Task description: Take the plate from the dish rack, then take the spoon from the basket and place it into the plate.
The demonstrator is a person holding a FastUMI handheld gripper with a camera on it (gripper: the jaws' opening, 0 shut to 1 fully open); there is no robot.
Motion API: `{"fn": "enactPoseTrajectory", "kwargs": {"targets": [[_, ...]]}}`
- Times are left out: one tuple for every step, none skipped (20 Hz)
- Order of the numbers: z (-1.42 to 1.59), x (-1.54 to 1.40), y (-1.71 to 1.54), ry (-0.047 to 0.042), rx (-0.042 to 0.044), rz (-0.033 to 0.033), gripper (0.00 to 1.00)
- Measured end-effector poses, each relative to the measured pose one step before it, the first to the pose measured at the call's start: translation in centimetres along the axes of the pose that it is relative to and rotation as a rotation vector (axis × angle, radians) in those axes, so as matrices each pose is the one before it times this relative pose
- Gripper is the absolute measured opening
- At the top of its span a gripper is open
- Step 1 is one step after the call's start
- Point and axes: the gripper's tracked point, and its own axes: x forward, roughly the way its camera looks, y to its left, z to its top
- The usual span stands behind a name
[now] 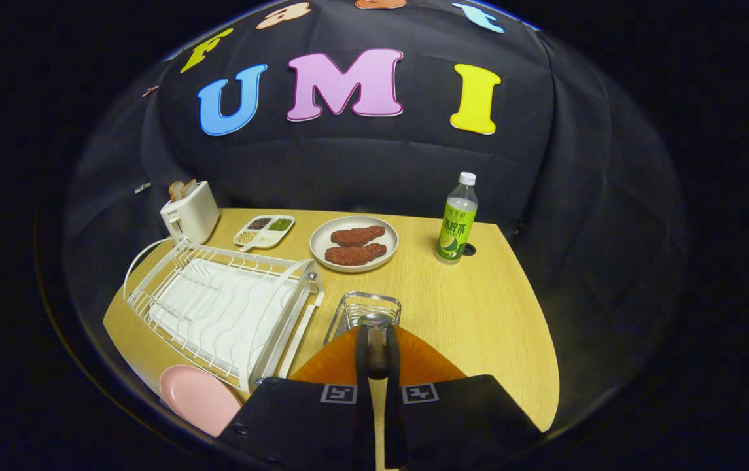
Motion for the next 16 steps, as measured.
{"fn": "enactPoseTrajectory", "kwargs": {"targets": [[0.843,-1.326,0.318,-0.01886,-0.00395,0.00675,0.1],[0.784,-1.368,0.478,-0.01729,0.00157,0.01164,0.1],[0.573,-1.412,0.674,-0.01043,0.00366,0.01658,0.1],[0.443,-1.434,0.934,-0.00862,0.00075,0.02445,0.1],[0.339,-1.299,1.073,-0.00735,-0.0033,0.02629,0.1],[0.128,-1.112,1.199,0.00067,-0.00522,0.02635,0.1],[0.122,-1.097,1.293,0.00072,-0.00178,0.0295,0.1],[-0.016,-1.107,1.755,-0.00121,0.0055,0.03766,0.1],[-0.217,-1.153,2.192,-0.00084,0.01522,0.0451,0.1],[-0.382,-0.599,1.575,0.00204,0.00585,0.03488,0.1],[-0.711,-0.479,2.244,0.00917,-0.00222,0.04446,0.1],[-0.891,-0.04,1.812,0.01096,-0.00703,0.04165,0.1],[-1.035,0.254,1.927,0.01788,-0.00985,0.04088,0.1],[-1.22,0.346,1.603,0.02208,-0.00664,0.03322,0.1],[-1.348,0.621,1.505,0.02643,-0.01003,0.02922,0.1],[-1.41,0.961,0.986,0.02812,-0.01626,0.02357,0.1]]}}
